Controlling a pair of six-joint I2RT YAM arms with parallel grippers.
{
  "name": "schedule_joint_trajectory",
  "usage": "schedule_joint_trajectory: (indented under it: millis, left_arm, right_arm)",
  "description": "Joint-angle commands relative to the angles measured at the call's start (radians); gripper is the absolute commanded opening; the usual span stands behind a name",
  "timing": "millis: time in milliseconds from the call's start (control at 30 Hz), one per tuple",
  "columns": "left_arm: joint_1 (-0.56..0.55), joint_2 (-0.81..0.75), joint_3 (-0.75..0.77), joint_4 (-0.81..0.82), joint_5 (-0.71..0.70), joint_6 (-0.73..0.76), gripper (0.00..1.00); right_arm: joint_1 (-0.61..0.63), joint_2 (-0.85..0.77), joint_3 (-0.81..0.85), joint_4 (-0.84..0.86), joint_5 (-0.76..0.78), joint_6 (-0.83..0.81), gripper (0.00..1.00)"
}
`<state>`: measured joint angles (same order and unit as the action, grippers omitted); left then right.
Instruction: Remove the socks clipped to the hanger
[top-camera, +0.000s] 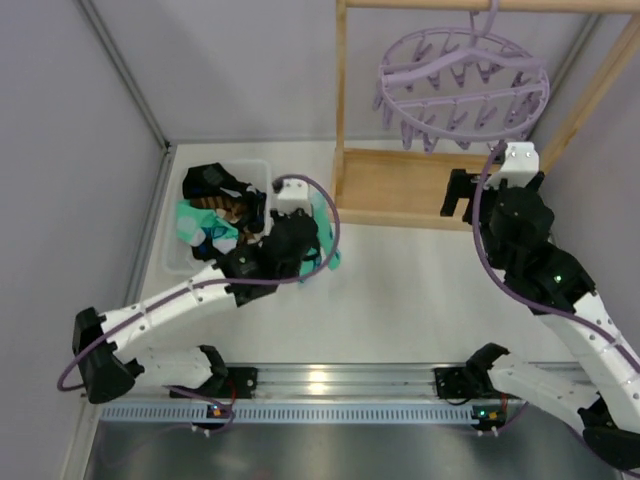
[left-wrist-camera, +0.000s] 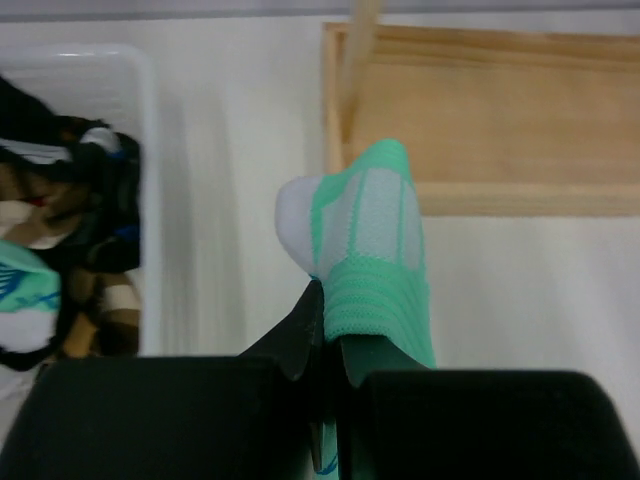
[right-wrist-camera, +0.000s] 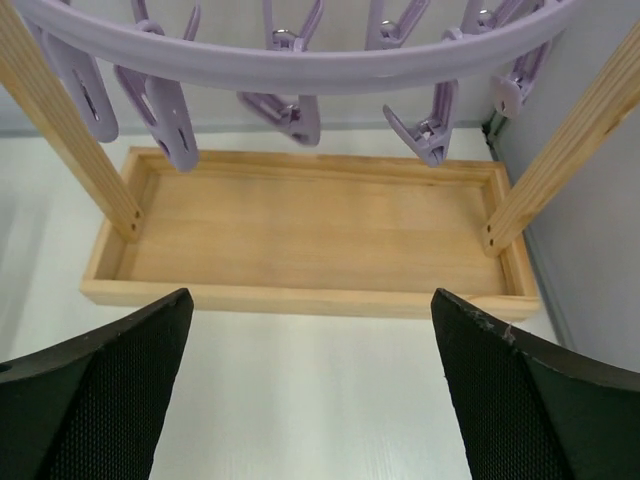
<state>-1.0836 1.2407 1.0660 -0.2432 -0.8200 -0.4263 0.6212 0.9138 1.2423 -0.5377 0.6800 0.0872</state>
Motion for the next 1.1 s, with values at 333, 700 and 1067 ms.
schedule_joint_trajectory:
  millis: [333,700,1067]
  left_arm:
    - [0.766,-0.043,0.21,-0.235,0.387,0.009,0.0]
    - [1.033,0.204,0.203,-0.209,0.501,-0.094,0.0]
    - [1.058,0.453,0.131,-0.208,0.447,-0.21,0.0]
  right_arm:
    - [0.011,-0.197,-0.142,0.073,-0.069,0.071,0.99]
    - [0.009,-0.256,-0.202,0.096,-0.086,0.059,1.0]
    - [0.011,-0.3,-0.228,0.099,-0.138,0.051,0.99]
